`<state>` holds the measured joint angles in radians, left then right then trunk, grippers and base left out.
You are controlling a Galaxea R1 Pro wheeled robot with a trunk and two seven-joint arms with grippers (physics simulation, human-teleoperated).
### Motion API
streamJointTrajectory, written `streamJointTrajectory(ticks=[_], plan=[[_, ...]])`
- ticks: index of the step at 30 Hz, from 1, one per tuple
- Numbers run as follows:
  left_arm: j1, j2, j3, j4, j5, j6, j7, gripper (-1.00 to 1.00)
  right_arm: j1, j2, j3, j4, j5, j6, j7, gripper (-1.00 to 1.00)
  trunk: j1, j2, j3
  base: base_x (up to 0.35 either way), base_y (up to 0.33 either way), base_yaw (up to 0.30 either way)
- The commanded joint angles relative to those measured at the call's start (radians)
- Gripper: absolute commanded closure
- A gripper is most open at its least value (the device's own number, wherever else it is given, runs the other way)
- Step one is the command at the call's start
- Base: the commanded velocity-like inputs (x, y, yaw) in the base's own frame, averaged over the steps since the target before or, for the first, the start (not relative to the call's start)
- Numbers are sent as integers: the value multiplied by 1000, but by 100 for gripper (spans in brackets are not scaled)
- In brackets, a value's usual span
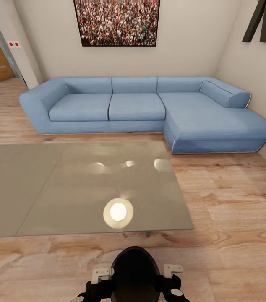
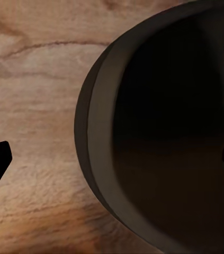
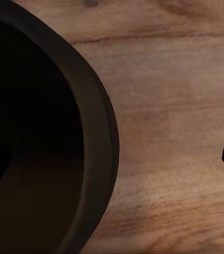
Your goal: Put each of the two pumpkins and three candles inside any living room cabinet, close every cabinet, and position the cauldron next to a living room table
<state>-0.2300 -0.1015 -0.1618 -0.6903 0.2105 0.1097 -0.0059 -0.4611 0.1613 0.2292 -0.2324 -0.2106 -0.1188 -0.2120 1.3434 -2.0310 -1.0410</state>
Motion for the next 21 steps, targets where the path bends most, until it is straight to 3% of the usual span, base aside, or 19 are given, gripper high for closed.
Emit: streamJointTrajectory(ticks=[1, 16, 21], plan=[[0, 0, -1, -2, 9, 5, -1, -100, -1, 0, 9, 1, -10, -5, -5, -100, -4, 7, 3, 0, 0, 0], [0, -1, -2, -1, 9, 5, -1, -100, -1, 0, 9, 1, -12, -5, -4, -100, -62, 112, 50, 0, 0, 0], [0, -1, -1, -2, 9, 5, -1, -100, -1, 0, 9, 1, -12, -6, -4, -100, -62, 112, 50, 0, 0, 0]])
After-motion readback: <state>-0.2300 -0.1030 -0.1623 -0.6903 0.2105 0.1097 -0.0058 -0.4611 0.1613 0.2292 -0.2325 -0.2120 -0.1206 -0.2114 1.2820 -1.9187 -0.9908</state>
